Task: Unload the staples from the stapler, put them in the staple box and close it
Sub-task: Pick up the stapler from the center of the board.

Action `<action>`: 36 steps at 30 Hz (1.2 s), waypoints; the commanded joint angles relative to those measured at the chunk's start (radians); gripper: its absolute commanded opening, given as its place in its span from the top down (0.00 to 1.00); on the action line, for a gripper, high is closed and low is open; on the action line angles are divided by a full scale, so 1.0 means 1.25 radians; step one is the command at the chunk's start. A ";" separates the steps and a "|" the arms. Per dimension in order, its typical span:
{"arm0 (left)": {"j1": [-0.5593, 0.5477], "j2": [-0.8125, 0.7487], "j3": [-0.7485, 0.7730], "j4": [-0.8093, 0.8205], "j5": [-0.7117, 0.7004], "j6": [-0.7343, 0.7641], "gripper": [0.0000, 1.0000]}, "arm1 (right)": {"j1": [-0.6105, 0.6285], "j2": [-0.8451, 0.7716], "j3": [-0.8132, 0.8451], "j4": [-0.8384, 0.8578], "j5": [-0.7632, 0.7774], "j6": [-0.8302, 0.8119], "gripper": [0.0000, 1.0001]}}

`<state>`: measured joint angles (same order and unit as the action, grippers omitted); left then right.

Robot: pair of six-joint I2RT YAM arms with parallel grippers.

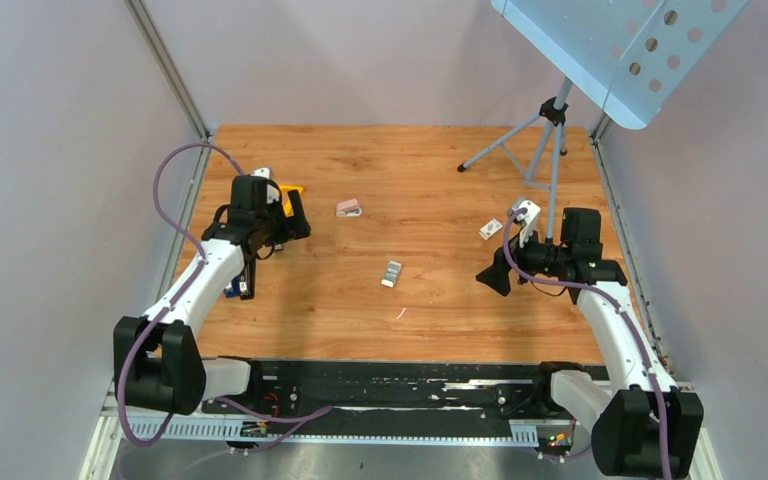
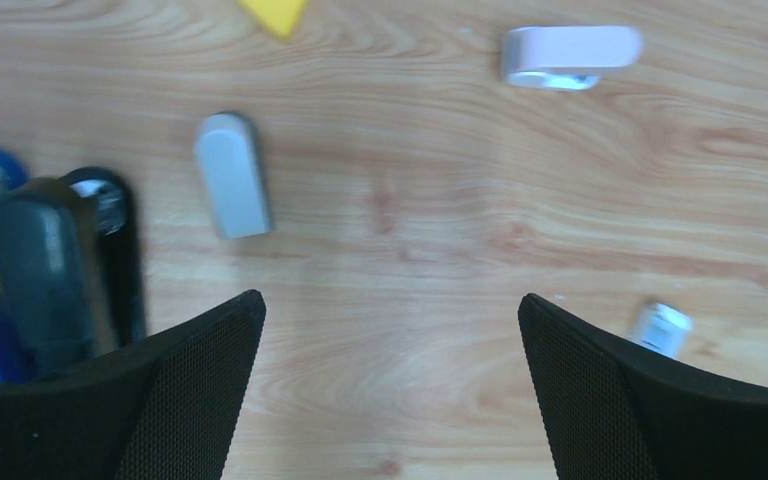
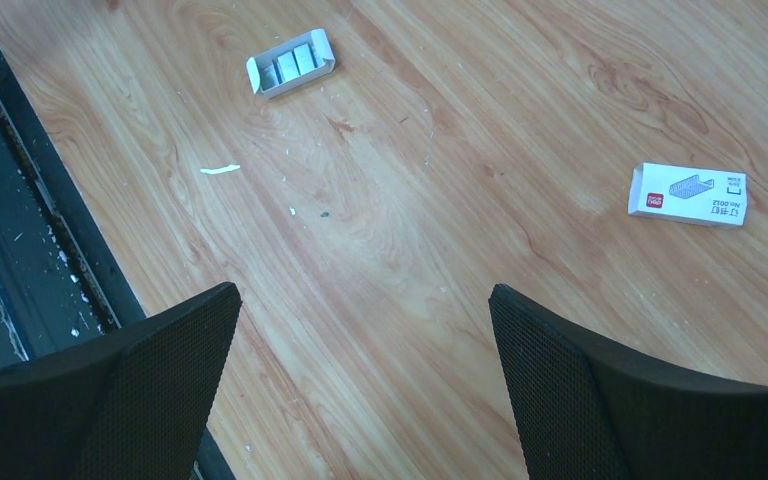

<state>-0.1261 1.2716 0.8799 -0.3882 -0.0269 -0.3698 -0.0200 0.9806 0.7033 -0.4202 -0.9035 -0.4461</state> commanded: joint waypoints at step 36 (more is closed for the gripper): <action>-0.133 0.617 0.661 -0.251 0.302 0.771 0.21 | 0.079 0.063 0.004 0.136 -0.036 0.300 0.00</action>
<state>-0.2874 2.0014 1.6211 -0.5522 0.3996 0.3737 0.0631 1.0687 0.7258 -0.2600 -0.9337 -0.0677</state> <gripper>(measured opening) 0.827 0.999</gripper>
